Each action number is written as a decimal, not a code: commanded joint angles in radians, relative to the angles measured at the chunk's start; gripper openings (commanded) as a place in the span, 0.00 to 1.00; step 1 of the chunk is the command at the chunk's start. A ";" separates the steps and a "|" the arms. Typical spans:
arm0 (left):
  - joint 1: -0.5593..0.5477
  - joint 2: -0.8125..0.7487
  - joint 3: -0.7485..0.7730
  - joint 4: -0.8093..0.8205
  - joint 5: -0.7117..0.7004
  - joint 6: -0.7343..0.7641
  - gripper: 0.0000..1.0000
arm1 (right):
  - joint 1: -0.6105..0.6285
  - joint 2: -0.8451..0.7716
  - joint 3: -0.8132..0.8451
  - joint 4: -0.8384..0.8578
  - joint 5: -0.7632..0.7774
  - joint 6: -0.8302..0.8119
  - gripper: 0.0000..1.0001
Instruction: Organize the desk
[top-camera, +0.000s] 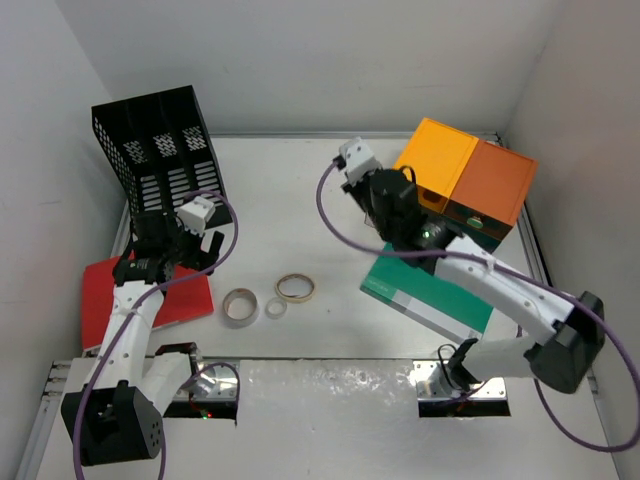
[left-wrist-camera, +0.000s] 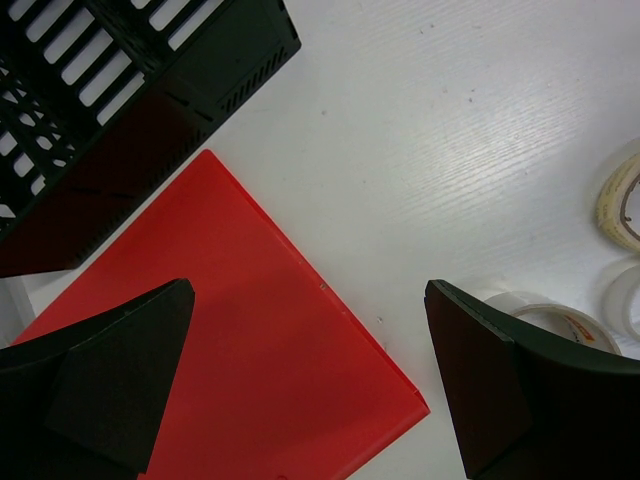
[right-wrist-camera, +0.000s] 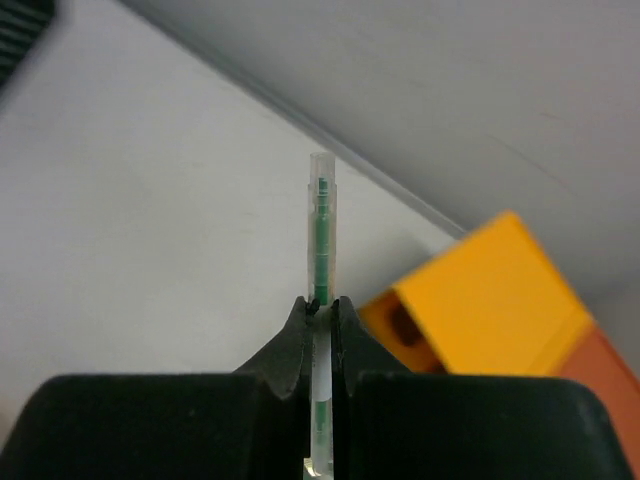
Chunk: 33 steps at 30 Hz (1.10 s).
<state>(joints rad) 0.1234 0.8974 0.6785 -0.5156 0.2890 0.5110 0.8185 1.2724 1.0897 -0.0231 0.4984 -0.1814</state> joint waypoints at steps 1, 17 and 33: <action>-0.001 -0.006 0.003 0.046 0.018 -0.005 1.00 | -0.184 0.143 0.102 -0.143 0.147 -0.094 0.00; -0.001 -0.044 0.320 0.209 0.058 -0.241 1.00 | -0.370 0.289 0.073 -0.195 -0.102 -0.058 0.00; -0.001 -0.045 0.219 0.243 0.027 -0.276 1.00 | -0.377 0.259 0.150 -0.411 -0.115 0.054 0.48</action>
<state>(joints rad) 0.1234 0.8639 0.8944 -0.3191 0.3149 0.2520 0.4427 1.5696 1.1687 -0.3904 0.4080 -0.1677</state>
